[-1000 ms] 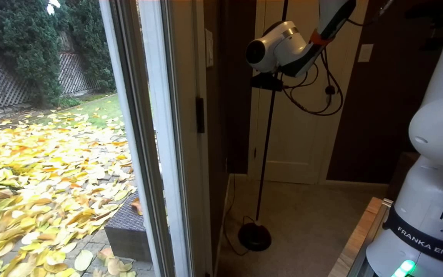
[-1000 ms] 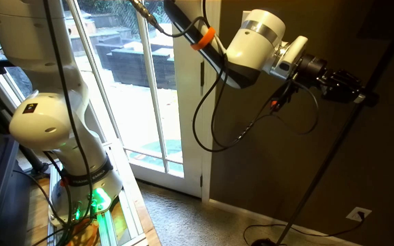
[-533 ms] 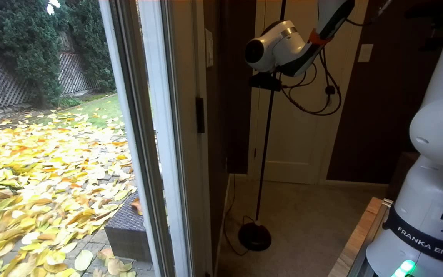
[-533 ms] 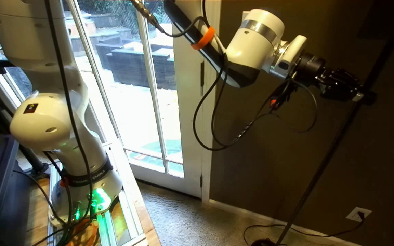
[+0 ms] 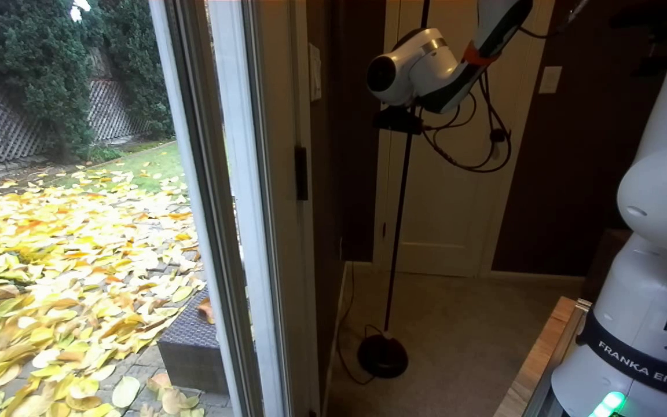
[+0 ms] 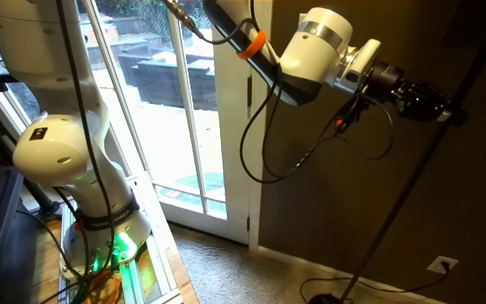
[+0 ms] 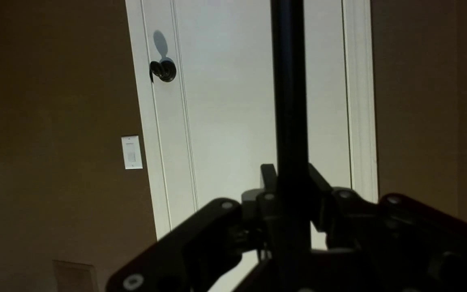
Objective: Move the lamp backwards
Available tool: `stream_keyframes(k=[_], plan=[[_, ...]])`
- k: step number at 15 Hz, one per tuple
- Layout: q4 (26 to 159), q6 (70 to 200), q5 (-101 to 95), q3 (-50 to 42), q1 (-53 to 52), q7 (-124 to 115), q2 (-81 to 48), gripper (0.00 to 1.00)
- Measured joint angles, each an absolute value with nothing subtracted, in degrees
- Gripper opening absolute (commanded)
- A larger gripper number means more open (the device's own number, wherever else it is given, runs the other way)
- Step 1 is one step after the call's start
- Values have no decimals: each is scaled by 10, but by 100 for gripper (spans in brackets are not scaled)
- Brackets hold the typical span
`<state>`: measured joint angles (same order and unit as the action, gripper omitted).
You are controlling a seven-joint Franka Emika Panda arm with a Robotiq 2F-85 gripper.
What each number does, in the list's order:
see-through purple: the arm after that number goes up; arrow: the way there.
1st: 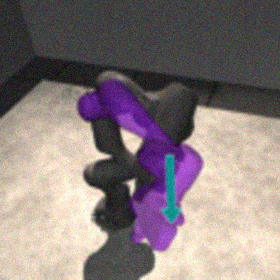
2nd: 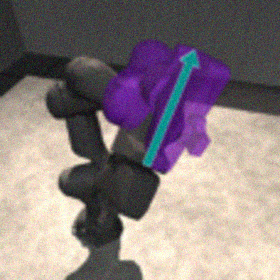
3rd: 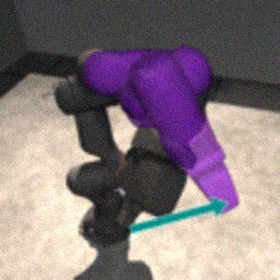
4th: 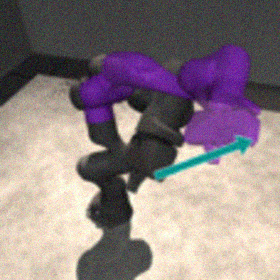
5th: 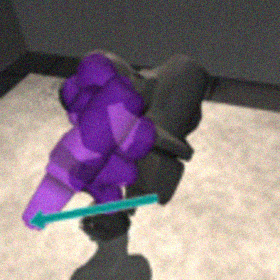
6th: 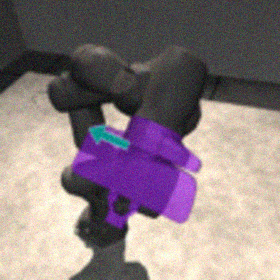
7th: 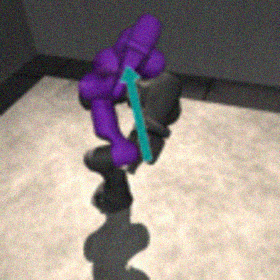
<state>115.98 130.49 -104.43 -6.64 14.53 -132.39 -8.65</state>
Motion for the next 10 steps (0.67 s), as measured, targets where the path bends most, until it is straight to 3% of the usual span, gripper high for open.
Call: stream_keyframes(k=[10], plan=[[1122, 1305, -1037, -74, 145, -1303, -92, 5]])
